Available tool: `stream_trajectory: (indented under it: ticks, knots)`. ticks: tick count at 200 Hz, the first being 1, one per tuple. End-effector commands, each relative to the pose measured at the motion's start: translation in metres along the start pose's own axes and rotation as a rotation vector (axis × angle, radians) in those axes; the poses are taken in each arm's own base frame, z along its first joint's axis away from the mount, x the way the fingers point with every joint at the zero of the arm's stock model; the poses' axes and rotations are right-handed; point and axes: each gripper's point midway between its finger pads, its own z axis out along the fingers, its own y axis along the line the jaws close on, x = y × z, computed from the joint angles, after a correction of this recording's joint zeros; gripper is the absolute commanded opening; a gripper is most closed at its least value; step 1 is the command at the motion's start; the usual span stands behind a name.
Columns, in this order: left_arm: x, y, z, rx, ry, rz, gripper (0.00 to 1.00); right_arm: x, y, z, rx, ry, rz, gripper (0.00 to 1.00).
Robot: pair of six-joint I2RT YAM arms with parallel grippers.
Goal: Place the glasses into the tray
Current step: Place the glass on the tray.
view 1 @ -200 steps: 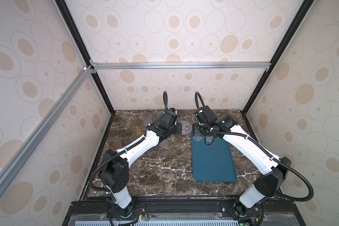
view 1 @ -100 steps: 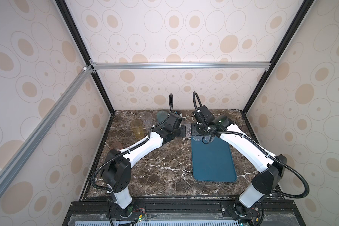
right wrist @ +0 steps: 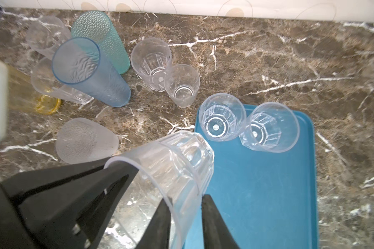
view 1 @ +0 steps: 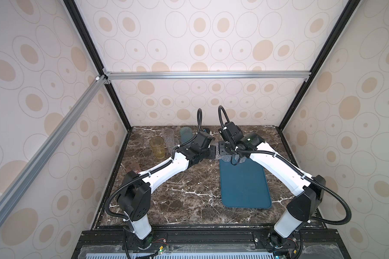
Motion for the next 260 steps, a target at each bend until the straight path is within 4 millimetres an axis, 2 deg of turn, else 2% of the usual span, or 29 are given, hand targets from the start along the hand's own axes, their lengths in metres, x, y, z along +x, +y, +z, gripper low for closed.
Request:
stream_trajectory:
  ticks: [1, 37, 60, 95, 150, 196, 229, 260]
  knots:
    - [-0.022, -0.023, -0.011, 0.062, -0.060, -0.023, 0.00, 0.008, -0.020, 0.009, 0.137, 0.000, -0.053, 0.23]
    - [-0.022, -0.035, -0.013, 0.097, -0.048, -0.030, 0.01, 0.009, -0.025, 0.010, 0.205, -0.013, -0.104, 0.18]
    - [-0.022, -0.038, -0.012, 0.101, -0.043, -0.028, 0.03, 0.011, -0.029, 0.011, 0.232, -0.011, -0.123, 0.10]
    - [-0.027, -0.044, -0.014, 0.125, -0.045, -0.028, 0.12, 0.011, -0.036, 0.009, 0.274, -0.013, -0.137, 0.01]
    - [-0.042, -0.057, -0.027, 0.163, -0.059, -0.002, 0.29, 0.014, -0.039, 0.009, 0.273, -0.010, -0.145, 0.00]
    - [-0.052, -0.059, -0.039, 0.171, -0.082, 0.022, 0.40, 0.014, -0.047, 0.007, 0.260, 0.006, -0.116, 0.00]
    - [-0.067, -0.065, -0.061, 0.218, -0.187, 0.059, 0.54, 0.010, -0.065, 0.004, 0.253, 0.021, -0.070, 0.00]
    - [-0.073, -0.054, -0.079, 0.195, -0.317, 0.122, 0.62, -0.001, -0.097, -0.009, 0.207, 0.021, 0.050, 0.00]
